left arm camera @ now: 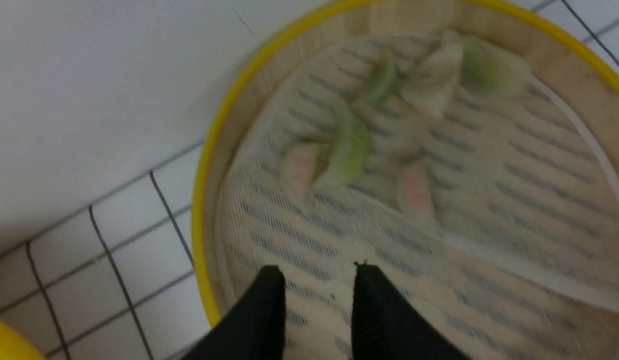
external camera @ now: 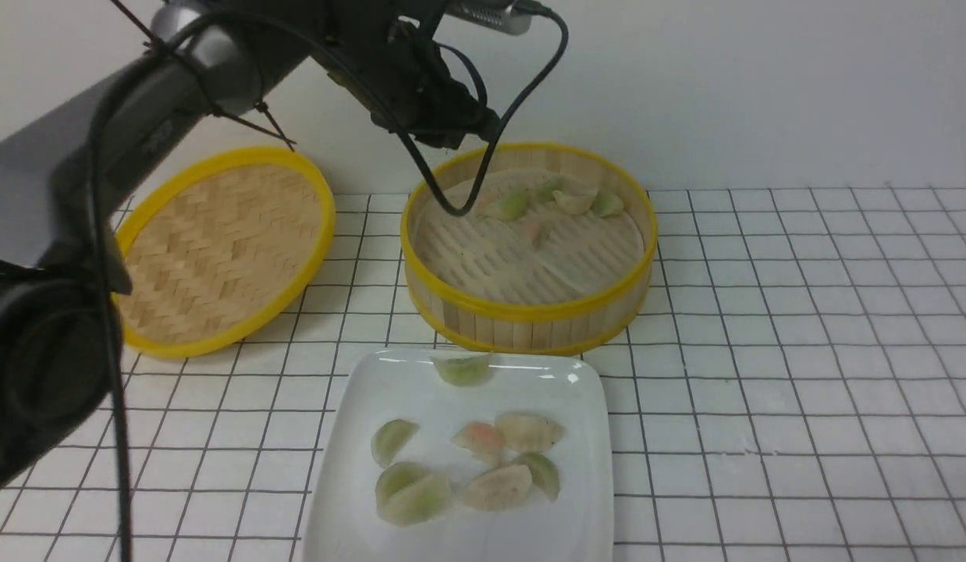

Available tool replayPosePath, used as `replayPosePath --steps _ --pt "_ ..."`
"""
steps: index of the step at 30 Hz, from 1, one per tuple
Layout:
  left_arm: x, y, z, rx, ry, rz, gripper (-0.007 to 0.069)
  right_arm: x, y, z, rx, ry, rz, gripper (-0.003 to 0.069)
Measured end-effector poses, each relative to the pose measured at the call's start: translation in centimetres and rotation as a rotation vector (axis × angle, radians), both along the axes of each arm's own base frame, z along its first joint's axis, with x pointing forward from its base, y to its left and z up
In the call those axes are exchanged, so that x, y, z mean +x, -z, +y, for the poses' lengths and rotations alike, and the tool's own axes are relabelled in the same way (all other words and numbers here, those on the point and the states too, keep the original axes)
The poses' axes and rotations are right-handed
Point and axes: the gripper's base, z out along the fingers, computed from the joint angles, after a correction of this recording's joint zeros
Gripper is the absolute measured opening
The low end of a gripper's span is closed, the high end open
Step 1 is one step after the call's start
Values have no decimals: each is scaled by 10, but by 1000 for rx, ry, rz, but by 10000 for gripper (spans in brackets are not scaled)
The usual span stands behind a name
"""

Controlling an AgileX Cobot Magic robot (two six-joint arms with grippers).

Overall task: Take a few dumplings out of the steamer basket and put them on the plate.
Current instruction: Use the left arm to grab a dumpling from the steamer

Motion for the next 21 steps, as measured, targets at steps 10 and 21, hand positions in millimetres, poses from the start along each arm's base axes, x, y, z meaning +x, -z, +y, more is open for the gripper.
replayPosePath --steps 10,21 --pt "50 94 -16 -40 146 -50 366 0 0 0 1 0 1 -15" --pt "64 135 -17 -73 102 -83 457 0 0 0 1 0 1 -15"
